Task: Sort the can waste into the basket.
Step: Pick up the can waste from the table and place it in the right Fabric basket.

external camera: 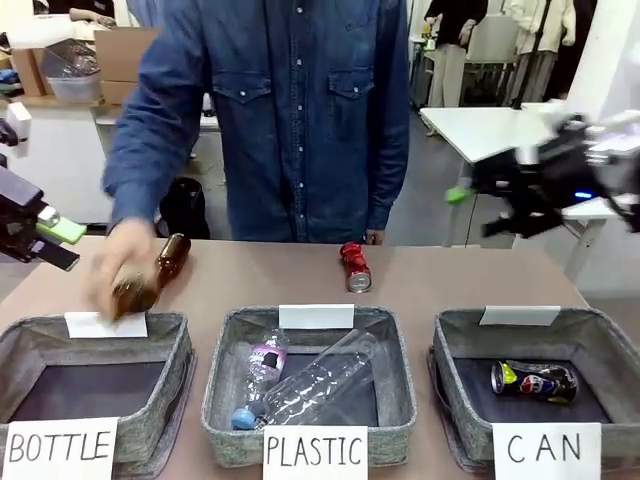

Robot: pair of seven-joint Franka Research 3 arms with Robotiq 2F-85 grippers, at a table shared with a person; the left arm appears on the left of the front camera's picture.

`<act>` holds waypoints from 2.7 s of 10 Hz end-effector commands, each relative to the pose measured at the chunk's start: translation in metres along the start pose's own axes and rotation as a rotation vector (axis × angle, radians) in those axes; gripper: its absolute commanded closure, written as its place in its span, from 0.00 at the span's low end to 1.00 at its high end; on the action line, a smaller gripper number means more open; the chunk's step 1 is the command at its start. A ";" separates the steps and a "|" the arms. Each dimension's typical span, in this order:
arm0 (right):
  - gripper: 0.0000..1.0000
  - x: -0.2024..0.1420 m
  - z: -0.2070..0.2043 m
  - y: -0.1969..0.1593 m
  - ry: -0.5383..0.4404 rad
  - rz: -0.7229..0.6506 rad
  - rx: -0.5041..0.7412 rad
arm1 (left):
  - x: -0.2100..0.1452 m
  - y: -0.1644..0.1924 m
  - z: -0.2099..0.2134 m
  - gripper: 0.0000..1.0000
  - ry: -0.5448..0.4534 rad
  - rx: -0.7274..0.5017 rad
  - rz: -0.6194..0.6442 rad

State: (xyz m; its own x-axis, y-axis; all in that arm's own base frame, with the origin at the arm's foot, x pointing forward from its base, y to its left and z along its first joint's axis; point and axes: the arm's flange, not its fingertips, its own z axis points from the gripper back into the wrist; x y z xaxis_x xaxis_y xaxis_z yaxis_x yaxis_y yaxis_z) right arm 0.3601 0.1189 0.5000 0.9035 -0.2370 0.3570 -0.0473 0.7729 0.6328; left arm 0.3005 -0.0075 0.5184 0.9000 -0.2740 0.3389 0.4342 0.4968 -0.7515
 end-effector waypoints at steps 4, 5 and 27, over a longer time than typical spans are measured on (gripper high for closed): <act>0.00 0.077 -0.180 0.042 0.059 0.169 -0.331 | -0.002 -0.001 0.002 0.21 0.004 -0.001 -0.002; 0.00 0.083 -0.211 0.036 0.122 0.234 -0.380 | -0.002 -0.001 0.002 0.21 0.004 -0.001 -0.002; 1.00 0.092 -0.333 -0.008 0.198 0.227 -0.568 | -0.002 -0.001 0.002 0.21 0.004 -0.001 -0.002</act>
State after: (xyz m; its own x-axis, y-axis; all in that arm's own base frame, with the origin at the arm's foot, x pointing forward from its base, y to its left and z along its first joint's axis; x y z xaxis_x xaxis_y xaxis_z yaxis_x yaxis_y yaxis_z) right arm 0.5925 0.2838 0.3003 0.9654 0.0698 0.2513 -0.0994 0.9893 0.1070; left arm 0.3002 -0.0074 0.5189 0.8996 -0.2741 0.3401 0.4352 0.4967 -0.7509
